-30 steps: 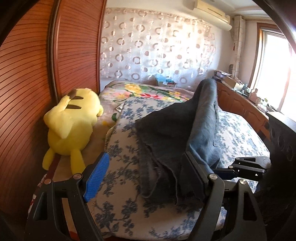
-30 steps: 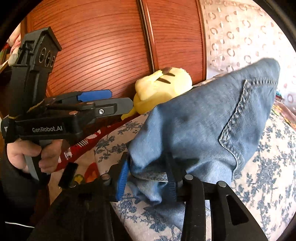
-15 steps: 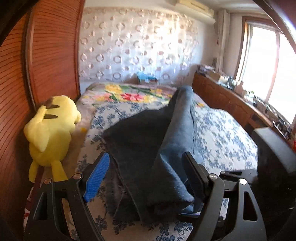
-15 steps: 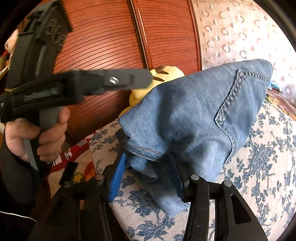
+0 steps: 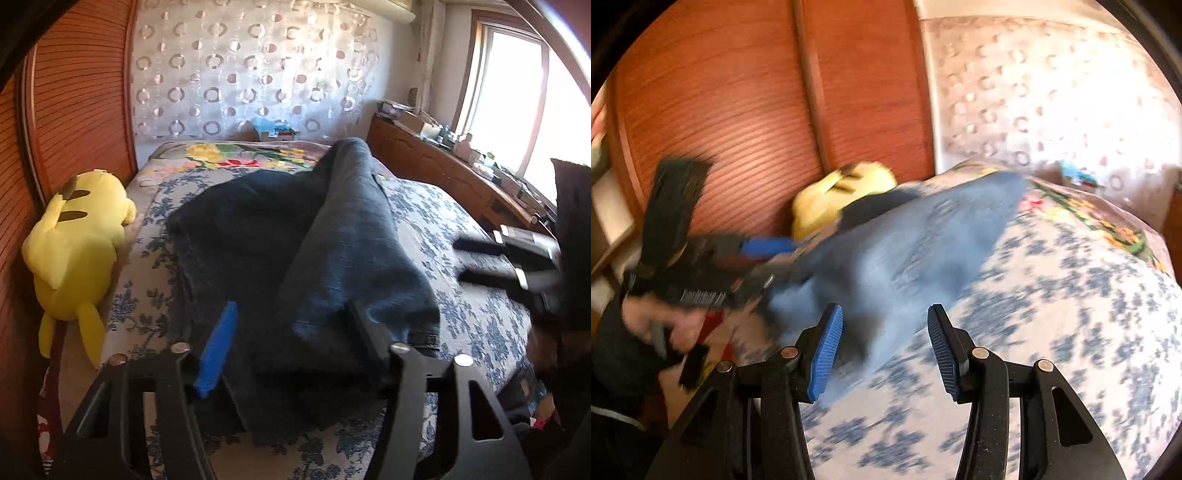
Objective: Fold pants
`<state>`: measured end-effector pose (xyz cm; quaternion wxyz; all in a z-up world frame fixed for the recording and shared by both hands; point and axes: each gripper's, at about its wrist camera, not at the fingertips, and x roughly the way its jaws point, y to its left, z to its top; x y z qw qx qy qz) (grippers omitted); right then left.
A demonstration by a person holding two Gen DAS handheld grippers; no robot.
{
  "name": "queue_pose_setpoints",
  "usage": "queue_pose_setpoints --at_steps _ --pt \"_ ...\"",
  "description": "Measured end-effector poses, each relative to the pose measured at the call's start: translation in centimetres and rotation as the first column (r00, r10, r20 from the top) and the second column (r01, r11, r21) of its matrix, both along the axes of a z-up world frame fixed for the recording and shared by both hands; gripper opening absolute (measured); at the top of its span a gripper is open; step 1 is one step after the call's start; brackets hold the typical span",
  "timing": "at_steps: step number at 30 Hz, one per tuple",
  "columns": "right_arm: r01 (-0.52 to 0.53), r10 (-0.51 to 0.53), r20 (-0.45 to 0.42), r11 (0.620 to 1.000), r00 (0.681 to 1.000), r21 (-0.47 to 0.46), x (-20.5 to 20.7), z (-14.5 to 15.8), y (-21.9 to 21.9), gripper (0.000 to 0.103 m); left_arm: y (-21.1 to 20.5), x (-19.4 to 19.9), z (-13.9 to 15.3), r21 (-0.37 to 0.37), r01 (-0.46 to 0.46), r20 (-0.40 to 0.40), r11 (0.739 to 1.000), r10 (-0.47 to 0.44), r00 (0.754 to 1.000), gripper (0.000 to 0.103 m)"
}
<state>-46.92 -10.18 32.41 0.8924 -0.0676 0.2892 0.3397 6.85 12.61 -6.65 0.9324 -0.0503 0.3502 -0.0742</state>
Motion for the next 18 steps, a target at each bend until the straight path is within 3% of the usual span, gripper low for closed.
queue_pose_setpoints --at_steps 3,6,13,18 --pt "0.058 -0.058 0.027 0.998 0.998 0.01 2.3 0.9 -0.3 0.05 -0.6 -0.3 0.2 -0.006 0.03 0.005 1.0 -0.03 1.0 0.042" --pt "0.122 -0.121 -0.011 0.992 0.993 0.041 5.6 1.2 -0.1 0.051 -1.0 -0.3 0.1 -0.002 0.052 0.004 0.999 -0.052 0.999 0.035" --pt "0.214 -0.204 -0.128 0.974 0.971 0.075 12.2 0.8 1.5 0.051 -1.2 -0.3 -0.2 0.009 0.061 -0.009 0.998 -0.061 0.998 0.032" --pt "0.184 -0.161 -0.26 0.981 0.952 0.067 15.6 -0.1 2.9 0.051 -1.3 -0.1 -0.8 0.003 0.079 -0.022 0.997 -0.079 0.997 0.007"
